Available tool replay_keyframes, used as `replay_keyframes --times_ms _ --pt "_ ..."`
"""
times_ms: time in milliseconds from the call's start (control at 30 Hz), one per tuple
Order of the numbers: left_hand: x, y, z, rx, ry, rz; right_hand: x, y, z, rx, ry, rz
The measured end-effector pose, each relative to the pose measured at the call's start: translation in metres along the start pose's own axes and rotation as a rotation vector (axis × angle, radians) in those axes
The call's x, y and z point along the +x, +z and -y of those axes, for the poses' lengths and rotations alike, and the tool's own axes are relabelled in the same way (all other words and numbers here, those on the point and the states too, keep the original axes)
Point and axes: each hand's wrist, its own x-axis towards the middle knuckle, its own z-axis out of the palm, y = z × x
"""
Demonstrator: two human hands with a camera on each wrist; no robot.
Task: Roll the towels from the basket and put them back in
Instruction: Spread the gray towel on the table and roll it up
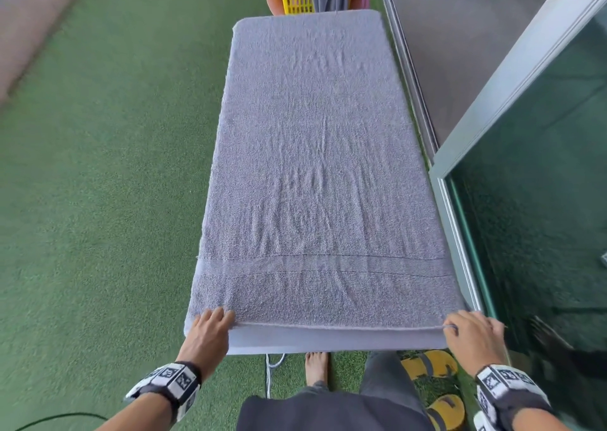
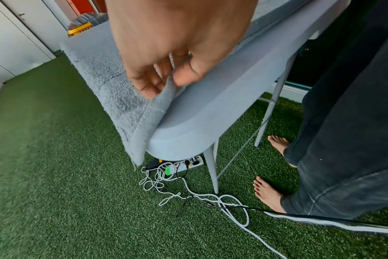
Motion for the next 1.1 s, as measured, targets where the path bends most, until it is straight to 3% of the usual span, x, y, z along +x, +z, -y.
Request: replay_keyframes --times_ms 100,233,300,433,567,833,933,1033,1100 --pt "-0.005 -0.004 -0.003 0.03 -0.06 -0.02 -0.001 -0.004 0.002 0.032 -0.01 -0.031" --pt "-0.008 -0.013 -0.007 -0.005 -0.319 -0.153 -0.006 -0.005 0.002 0.071 -0.058 -0.091" --pt "-0.013 -0.012 -0.004 -0.066 -0.37 -0.21 -0.011 -0.001 -0.002 0.082 -0.071 -0.079" --pt "-0.017 -0.008 0.001 -0.232 -0.287 -0.279 -0.018 0.002 -0.016 0.091 0.002 -0.067" --pt "-0.011 -0.013 -0.002 -0.29 -0.194 -0.247 -0.017 0.002 -0.019 0.114 0.086 -0.051" --pt "-0.003 -0.007 0.014 -0.309 -0.27 -0.057 0.002 -0.001 -0.008 0.165 0.107 -0.031" --pt "0.003 -0.008 0.012 -0.229 -0.361 -0.023 0.007 -0.001 -0.005 0.13 0.145 0.005" --pt "0.0 -0.01 0.005 -0.18 -0.465 -0.093 0.006 -0.005 -0.003 0.101 0.17 -0.071" --pt "-0.005 -0.007 -0.004 -0.202 -0.4 -0.126 0.003 -0.005 0.003 0.158 0.075 -0.107"
